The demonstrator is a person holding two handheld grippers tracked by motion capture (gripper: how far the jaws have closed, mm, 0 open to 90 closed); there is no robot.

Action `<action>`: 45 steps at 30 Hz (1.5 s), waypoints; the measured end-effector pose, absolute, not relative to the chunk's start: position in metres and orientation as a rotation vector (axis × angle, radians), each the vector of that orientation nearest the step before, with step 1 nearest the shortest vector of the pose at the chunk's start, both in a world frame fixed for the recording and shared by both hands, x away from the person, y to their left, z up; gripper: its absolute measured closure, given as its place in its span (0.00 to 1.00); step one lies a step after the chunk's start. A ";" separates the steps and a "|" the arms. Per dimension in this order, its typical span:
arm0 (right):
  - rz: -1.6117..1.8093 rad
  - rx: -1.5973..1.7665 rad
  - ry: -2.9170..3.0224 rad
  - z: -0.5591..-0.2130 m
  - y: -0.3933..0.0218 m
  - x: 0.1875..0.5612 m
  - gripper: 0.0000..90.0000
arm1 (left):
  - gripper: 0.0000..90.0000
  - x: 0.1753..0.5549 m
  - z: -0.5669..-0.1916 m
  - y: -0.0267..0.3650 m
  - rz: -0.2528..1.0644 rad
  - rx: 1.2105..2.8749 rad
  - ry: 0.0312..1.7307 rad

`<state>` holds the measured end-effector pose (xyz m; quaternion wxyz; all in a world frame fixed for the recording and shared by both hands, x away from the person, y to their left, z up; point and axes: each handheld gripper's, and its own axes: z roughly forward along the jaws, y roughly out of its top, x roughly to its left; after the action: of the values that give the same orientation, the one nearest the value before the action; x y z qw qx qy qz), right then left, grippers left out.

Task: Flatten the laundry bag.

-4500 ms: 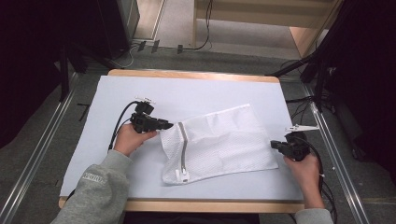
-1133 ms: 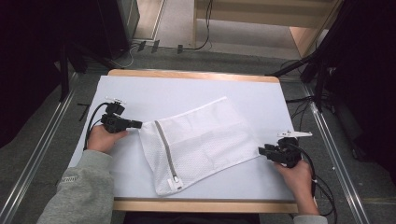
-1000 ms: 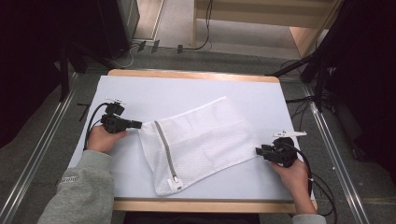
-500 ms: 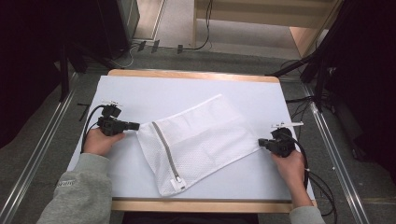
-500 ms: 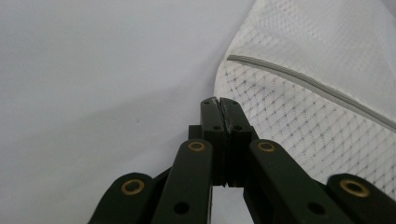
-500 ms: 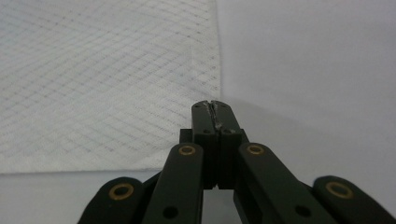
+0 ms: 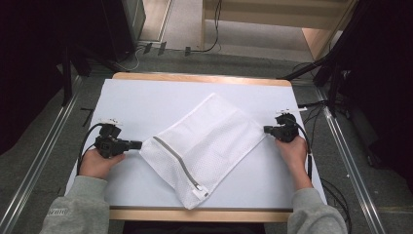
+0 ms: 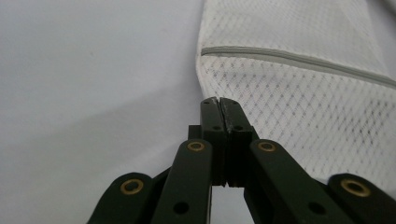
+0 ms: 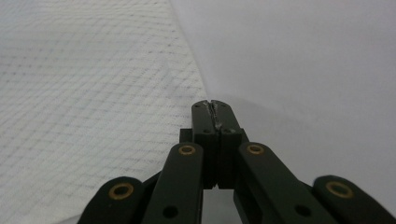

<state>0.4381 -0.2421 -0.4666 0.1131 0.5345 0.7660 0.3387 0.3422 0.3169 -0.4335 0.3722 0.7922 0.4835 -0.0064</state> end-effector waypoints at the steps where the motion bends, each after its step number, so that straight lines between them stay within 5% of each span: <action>1: 0.994 1.568 2.247 -0.467 -0.242 0.438 1.00 | 1.00 0.342 -0.433 0.317 -0.016 2.031 1.239; 9: 1.007 1.545 2.250 -0.469 -0.232 0.464 1.00 | 0.97 0.321 -0.439 0.316 -0.049 2.060 1.222; 12: 1.023 1.511 2.230 -0.462 -0.230 0.458 0.91 | 0.85 0.322 -0.435 0.323 -0.007 2.018 1.224; 18: 1.047 1.457 2.230 -0.452 -0.224 0.433 0.84 | 0.76 0.349 -0.424 0.320 0.024 1.973 1.228; 45: 1.084 1.446 2.315 -0.460 -0.194 0.341 0.72 | 0.72 0.442 -0.443 0.246 -0.041 2.133 1.159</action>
<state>0.3414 -0.1939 -0.4604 0.1022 0.4898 0.7841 0.3673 0.4416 0.2457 -0.4433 0.3494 0.8232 0.4473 -0.0159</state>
